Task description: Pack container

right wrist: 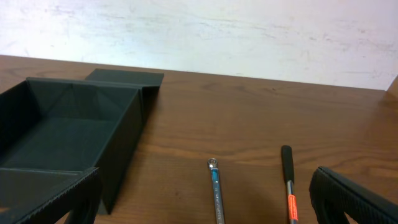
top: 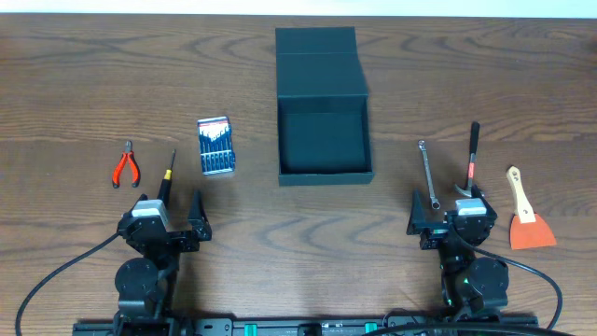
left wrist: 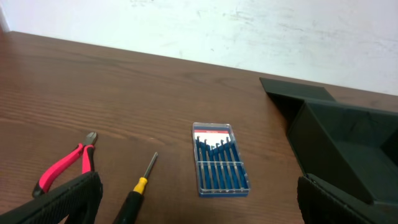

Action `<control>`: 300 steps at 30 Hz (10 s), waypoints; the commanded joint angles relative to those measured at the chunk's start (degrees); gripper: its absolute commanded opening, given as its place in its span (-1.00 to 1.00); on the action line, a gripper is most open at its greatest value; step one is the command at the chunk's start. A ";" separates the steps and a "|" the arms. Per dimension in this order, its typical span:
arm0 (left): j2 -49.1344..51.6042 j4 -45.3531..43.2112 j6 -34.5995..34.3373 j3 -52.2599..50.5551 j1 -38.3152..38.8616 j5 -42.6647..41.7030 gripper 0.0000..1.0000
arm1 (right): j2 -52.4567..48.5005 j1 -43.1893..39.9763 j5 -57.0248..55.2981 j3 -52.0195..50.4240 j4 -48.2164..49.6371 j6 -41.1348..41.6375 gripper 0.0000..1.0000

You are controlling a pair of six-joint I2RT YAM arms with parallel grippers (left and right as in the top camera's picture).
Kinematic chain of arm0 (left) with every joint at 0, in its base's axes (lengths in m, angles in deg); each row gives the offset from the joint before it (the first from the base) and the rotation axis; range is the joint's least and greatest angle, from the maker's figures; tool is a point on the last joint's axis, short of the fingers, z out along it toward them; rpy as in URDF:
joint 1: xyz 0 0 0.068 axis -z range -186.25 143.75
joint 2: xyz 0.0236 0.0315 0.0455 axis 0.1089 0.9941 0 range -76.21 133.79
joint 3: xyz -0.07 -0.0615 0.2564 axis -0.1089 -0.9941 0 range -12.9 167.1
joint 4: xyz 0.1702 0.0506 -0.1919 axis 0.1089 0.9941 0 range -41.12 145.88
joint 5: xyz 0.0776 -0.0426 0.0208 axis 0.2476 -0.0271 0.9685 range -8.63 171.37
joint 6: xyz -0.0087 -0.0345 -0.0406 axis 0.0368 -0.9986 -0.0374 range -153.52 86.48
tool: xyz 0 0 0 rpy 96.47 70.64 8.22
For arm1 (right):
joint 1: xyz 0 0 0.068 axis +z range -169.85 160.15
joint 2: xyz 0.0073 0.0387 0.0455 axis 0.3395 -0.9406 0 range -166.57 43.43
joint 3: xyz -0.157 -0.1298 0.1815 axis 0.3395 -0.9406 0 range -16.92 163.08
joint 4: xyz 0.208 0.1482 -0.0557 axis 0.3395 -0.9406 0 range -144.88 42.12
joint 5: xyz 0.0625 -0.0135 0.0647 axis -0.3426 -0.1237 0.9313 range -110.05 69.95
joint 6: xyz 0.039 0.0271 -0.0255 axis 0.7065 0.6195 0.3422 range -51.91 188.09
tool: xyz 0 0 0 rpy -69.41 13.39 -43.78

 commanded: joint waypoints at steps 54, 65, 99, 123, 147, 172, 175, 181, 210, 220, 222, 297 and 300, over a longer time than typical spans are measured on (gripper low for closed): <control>-0.28 0.68 2.73 -1.29 0.20 -0.55 0.97 | 0.33 0.55 -0.11 -0.35 0.07 -0.26 0.98; -0.28 0.68 2.75 -1.29 0.20 -0.55 0.97 | 0.33 0.55 -0.11 -0.35 0.07 -0.26 0.99; -0.28 0.66 2.73 -1.29 0.20 -0.55 0.97 | 0.33 0.55 0.24 -0.35 0.09 -0.26 0.99; 12.57 10.75 -6.80 12.68 0.20 -0.76 0.97 | -4.09 0.55 6.67 10.47 -11.21 14.10 0.98; 36.15 45.66 -6.60 39.52 0.20 -2.32 0.97 | -70.31 -4.70 2.43 84.41 -79.38 5.97 0.98; 36.15 45.20 -6.56 39.50 0.20 -0.57 0.97 | -97.48 -10.91 5.51 72.22 -49.16 -9.60 0.90; 36.15 45.18 -6.56 39.50 0.20 -0.57 0.97 | -97.48 -10.91 5.88 68.78 -45.55 -10.78 0.91; 36.15 43.69 -6.58 39.50 0.20 -0.57 0.97 | -97.61 -10.91 8.94 64.11 -40.70 -10.51 0.92; 36.37 41.09 -6.58 39.50 0.20 -0.55 0.97 | -107.47 -10.91 9.27 62.03 -37.40 -7.87 0.56; 36.35 40.85 -6.58 39.50 0.20 -0.55 0.97 | -107.49 -10.93 7.69 61.61 -37.22 -7.26 0.64; 36.37 40.85 -6.58 39.50 0.17 -0.55 0.97 | -107.69 -10.93 6.71 61.57 -37.20 -6.67 0.64; 36.35 40.89 -6.58 39.50 0.20 -0.59 0.97 | -110.16 -10.93 2.84 57.68 -31.17 -3.21 -0.97; 36.35 40.89 -6.58 39.50 0.20 -0.57 0.97 | -110.16 -10.93 2.84 57.68 -31.10 -3.21 -0.97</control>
